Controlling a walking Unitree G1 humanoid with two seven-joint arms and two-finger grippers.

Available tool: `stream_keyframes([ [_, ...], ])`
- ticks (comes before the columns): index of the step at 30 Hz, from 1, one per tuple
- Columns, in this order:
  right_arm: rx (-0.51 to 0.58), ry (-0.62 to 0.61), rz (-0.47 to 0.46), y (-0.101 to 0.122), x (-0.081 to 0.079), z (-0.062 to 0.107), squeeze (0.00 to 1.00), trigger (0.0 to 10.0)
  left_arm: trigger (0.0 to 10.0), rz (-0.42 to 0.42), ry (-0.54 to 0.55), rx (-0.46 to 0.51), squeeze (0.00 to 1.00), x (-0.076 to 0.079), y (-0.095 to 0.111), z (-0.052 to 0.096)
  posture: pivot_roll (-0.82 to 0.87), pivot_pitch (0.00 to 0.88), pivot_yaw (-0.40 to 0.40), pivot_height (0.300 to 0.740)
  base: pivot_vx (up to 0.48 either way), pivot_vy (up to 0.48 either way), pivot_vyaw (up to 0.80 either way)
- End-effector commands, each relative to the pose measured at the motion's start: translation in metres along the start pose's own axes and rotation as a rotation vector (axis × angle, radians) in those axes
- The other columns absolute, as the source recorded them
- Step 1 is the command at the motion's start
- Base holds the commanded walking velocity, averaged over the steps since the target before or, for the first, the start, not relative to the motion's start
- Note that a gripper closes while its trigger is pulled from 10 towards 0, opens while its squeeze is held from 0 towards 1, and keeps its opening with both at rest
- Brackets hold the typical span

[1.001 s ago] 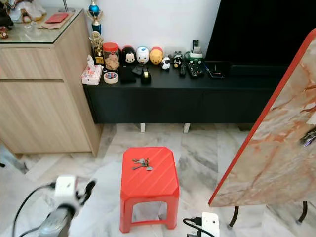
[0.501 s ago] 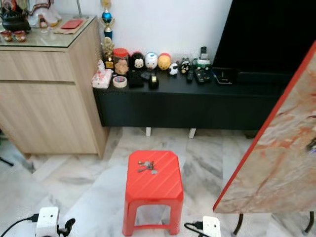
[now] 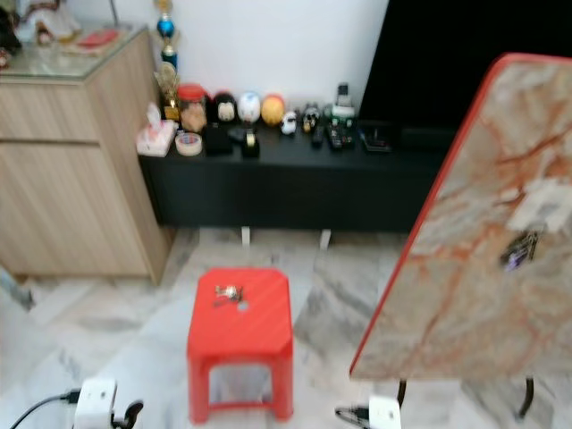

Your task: Hang keys on a hook

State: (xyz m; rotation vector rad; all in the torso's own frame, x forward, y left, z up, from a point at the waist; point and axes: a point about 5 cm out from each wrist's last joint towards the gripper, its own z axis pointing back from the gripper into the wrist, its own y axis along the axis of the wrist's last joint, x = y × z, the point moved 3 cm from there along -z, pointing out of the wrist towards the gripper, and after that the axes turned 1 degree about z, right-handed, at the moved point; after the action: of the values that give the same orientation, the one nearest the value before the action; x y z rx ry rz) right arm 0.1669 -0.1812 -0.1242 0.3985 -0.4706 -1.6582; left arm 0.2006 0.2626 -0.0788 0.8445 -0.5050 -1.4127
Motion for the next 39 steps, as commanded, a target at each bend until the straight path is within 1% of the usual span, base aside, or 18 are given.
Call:
stream_keyframes([
  [1,0.006,-0.030,-0.002,0.001,0.014,0.001,0.00,10.0,10.0,-0.004,-0.026,0.005,0.00,0.011,0.001,-0.001,0.04,0.020,-0.083,0.737,0.000,-0.480,0.00],
  [8,0.015,-0.017,0.020,0.002,0.012,0.001,0.00,10.0,10.0,-0.002,-0.043,0.015,0.00,0.017,0.004,-0.002,0.04,0.013,-0.087,0.737,0.000,-0.480,0.00],
  [9,0.020,-0.008,0.039,0.002,0.011,0.001,0.00,10.0,10.0,0.000,-0.046,0.018,0.00,0.018,0.004,-0.002,0.04,0.013,-0.087,0.737,0.000,-0.480,0.00],
  [11,0.027,0.000,0.050,0.003,0.010,0.001,0.00,10.0,10.0,0.001,-0.049,0.019,0.00,0.020,0.005,-0.002,0.03,0.008,-0.088,0.737,0.000,-0.480,0.00],
  [21,0.045,0.007,0.053,0.007,0.008,0.000,0.00,10.0,10.0,0.002,-0.060,0.027,0.00,0.024,0.006,-0.003,0.03,0.000,-0.092,0.737,0.000,-0.480,0.00],
  [33,0.081,0.019,0.028,0.012,0.005,0.000,0.00,10.0,10.0,0.044,-0.099,0.052,0.00,0.035,0.013,-0.005,0.03,0.000,-0.094,0.737,0.000,0.000,0.00],
  [39,0.093,0.027,0.013,0.014,0.004,0.000,0.00,10.0,10.0,0.036,-0.115,0.076,0.00,0.040,0.020,-0.006,0.04,0.012,-0.087,0.737,0.000,0.000,0.00],
])
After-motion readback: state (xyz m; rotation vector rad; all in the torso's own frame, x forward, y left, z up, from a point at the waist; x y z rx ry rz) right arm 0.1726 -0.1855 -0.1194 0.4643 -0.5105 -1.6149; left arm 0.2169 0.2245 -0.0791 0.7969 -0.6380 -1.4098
